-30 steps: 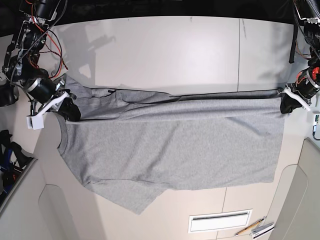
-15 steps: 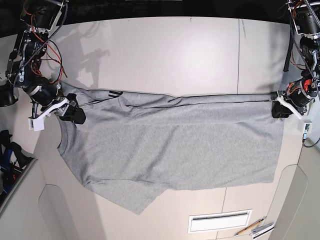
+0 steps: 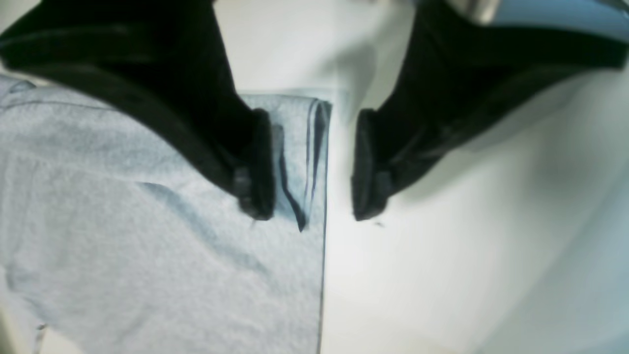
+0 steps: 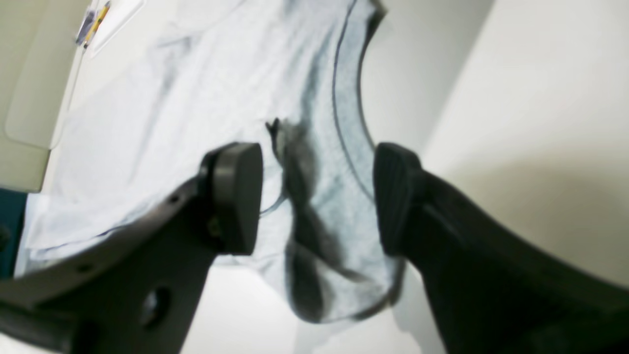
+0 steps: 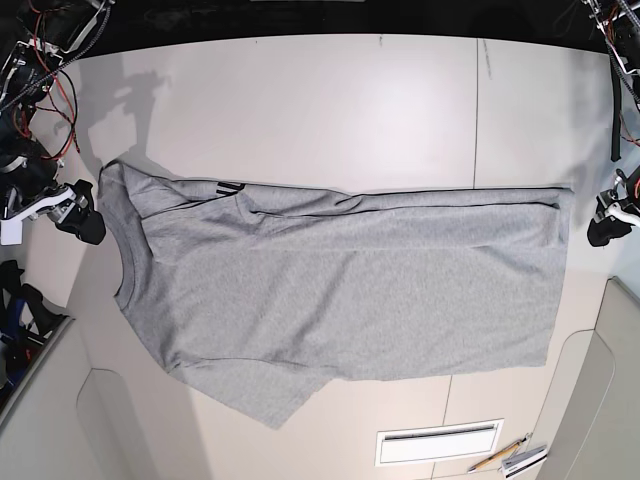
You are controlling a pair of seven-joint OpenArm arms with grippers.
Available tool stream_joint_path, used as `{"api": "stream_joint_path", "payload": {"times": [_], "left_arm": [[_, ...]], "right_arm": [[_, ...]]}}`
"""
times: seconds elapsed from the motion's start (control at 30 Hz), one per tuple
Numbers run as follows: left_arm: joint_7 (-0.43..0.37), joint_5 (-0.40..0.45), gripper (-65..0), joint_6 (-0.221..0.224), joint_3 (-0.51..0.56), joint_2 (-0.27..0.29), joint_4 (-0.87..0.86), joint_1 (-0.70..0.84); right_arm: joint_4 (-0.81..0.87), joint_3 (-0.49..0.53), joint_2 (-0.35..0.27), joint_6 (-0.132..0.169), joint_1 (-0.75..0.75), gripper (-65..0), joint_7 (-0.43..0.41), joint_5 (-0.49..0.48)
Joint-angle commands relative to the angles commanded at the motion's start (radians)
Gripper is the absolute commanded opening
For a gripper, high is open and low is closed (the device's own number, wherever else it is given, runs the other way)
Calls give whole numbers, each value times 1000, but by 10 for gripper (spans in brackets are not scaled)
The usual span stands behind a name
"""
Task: Fold the T-shirt properly
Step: 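Regrasp the folded edge with both grippers and drag it to straighten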
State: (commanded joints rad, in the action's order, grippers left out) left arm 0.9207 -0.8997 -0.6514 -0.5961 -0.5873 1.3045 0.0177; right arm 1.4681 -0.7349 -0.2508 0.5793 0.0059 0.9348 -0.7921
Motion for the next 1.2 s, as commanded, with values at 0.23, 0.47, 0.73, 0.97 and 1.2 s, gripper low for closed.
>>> {"api": "stream_joint_path", "payload": {"times": [0.23, 0.47, 0.73, 0.97, 1.2], "left_arm": [[3, -2, -211, 4, 0, 20, -1, 50], [-10, -6, -211, 4, 21, 58, -3, 82], [-72, 30, -211, 5, 61, 106, -15, 81], [-140, 114, -212, 38, 97, 108, -25, 76], [-170, 173, -239, 38, 151, 108, -25, 76]], "right_arm": [[-1, -3, -15, -8, -88, -294, -28, 26], [-3, -2, -12, -7, -120, -205, -50, 25], [-82, 22, 0, -6, -119, -194, -61, 5], [-85, 105, 91, -2, -116, -195, -79, 7], [-85, 136, 110, -3, -85, -240, -125, 38]]}}
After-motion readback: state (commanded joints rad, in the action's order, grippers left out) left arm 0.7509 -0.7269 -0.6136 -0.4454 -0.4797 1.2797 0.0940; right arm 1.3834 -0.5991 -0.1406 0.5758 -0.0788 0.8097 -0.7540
